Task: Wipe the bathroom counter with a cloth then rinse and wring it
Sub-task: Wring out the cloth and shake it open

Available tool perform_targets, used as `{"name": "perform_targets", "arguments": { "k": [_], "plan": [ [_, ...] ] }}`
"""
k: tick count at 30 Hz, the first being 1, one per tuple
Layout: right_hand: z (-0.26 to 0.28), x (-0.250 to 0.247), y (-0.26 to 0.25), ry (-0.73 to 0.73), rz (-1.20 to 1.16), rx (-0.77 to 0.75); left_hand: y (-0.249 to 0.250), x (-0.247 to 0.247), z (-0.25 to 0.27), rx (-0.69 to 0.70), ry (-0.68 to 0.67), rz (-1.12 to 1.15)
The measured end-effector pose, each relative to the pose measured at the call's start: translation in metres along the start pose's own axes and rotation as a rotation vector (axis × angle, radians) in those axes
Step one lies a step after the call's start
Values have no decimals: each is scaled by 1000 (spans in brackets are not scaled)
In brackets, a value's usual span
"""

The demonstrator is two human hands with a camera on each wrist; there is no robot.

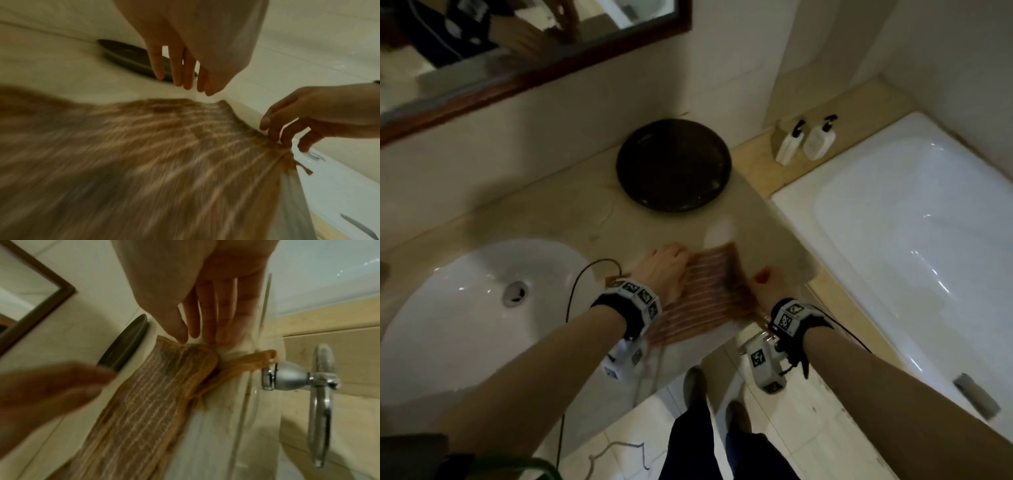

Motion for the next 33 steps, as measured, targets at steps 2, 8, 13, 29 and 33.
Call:
{"name": "perform_targets", "arguments": {
  "k": [2, 8, 13, 29, 33],
  "plan": [
    [6, 2, 3, -54, 45, -11, 15, -3, -31, 46, -20, 40],
    [12, 19, 0, -89, 247, -88, 49, 28, -86, -33, -132, -16],
    [15, 27, 6, -56, 207, -71, 51, 40, -99, -120, -208, 12],
    [52, 38, -12, -35, -27, -287, 5, -29, -48, 21, -89, 219],
    [92, 65, -55, -17, 76, -539, -49, -33, -15, -94, -118, 483]
  ]
}}
Point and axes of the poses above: each hand's wrist, its own z-axis away from the middle knuckle, its own x-axis out of the palm, y = z × x, the point moved 5 cm from there along -z, towards the middle knuckle, and after that the axes turned 5 degrees about y, right-handed, at the moved point
